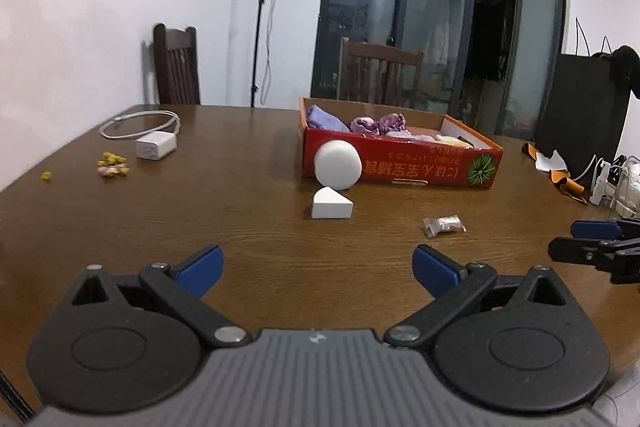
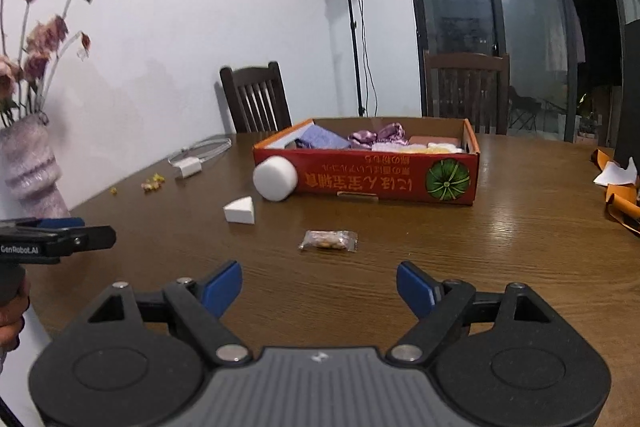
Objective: Organize soft objects
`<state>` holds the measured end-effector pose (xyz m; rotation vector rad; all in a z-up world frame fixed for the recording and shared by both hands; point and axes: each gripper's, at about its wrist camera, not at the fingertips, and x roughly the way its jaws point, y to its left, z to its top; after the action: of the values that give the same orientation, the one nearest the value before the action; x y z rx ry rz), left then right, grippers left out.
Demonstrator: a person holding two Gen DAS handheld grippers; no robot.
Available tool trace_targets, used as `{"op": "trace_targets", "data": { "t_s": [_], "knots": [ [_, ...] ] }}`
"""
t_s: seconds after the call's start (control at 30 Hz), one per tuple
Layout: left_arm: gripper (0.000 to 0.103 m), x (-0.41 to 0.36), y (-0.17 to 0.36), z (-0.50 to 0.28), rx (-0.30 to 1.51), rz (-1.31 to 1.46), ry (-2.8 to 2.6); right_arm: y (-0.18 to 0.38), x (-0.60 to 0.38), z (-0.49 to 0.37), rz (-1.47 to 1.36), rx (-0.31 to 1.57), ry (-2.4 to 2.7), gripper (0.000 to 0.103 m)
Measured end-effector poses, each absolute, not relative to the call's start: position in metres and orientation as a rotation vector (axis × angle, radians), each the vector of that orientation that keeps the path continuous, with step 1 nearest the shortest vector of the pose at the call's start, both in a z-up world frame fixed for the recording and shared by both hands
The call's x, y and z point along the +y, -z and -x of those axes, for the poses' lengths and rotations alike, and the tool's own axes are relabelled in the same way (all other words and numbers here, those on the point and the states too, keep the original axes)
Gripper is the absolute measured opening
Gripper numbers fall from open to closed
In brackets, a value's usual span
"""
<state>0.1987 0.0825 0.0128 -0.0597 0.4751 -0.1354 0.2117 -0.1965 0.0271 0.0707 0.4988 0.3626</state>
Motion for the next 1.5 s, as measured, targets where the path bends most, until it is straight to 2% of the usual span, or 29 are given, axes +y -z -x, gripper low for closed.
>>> {"op": "trace_targets", "data": {
  "t_s": [0.1,0.17,0.27,0.37,0.43,0.5,0.6,0.73,0.83,0.9,1.03,1.17,1.43,1.5],
  "knots": [
    [0.102,0.078,-0.011,-0.227,0.489,0.064,0.16,-0.027,-0.193,-0.239,-0.06,0.523,-0.363,0.08],
    [0.097,0.074,-0.011,-0.251,0.487,0.058,0.177,-0.028,-0.191,-0.26,-0.071,0.526,-0.37,0.079],
    [0.087,0.075,-0.017,-0.295,0.474,0.091,0.219,-0.03,-0.185,-0.298,-0.112,0.534,-0.407,0.072],
    [0.069,0.082,-0.021,-0.35,0.501,0.181,0.25,-0.03,-0.176,-0.344,-0.219,0.561,-0.471,0.061],
    [0.059,0.088,-0.019,-0.385,0.546,0.233,0.245,-0.027,-0.168,-0.378,-0.293,0.582,-0.52,0.056],
    [0.054,0.095,-0.01,-0.419,0.637,0.295,0.243,-0.021,-0.157,-0.416,-0.346,0.623,-0.542,0.052],
    [0.051,0.108,0.007,-0.449,0.717,0.443,0.299,-0.008,-0.143,-0.456,-0.429,0.666,-0.583,0.051],
    [0.034,0.122,0.023,-0.456,0.72,0.556,0.372,0.009,-0.132,-0.483,-0.506,0.699,-0.62,0.051],
    [0.032,0.129,0.025,-0.458,0.732,0.607,0.392,0.016,-0.133,-0.489,-0.578,0.698,-0.681,0.038],
    [0.032,0.126,0.024,-0.457,0.736,0.61,0.397,0.014,-0.134,-0.488,-0.571,0.691,-0.683,0.036],
    [0.031,0.121,0.003,-0.437,0.694,0.61,0.429,-0.002,-0.139,-0.473,-0.586,0.667,-0.679,0.035],
    [0.031,0.106,-0.012,-0.389,0.647,0.61,0.493,-0.031,-0.158,-0.417,-0.526,0.61,-0.695,0.035],
    [0.032,0.067,0.029,-0.281,0.686,0.566,0.564,-0.012,-0.181,-0.293,-0.37,0.667,-0.647,0.035],
    [0.036,0.066,0.04,-0.259,0.701,0.562,0.591,-0.005,-0.184,-0.266,-0.346,0.685,-0.637,0.035]
  ]
}}
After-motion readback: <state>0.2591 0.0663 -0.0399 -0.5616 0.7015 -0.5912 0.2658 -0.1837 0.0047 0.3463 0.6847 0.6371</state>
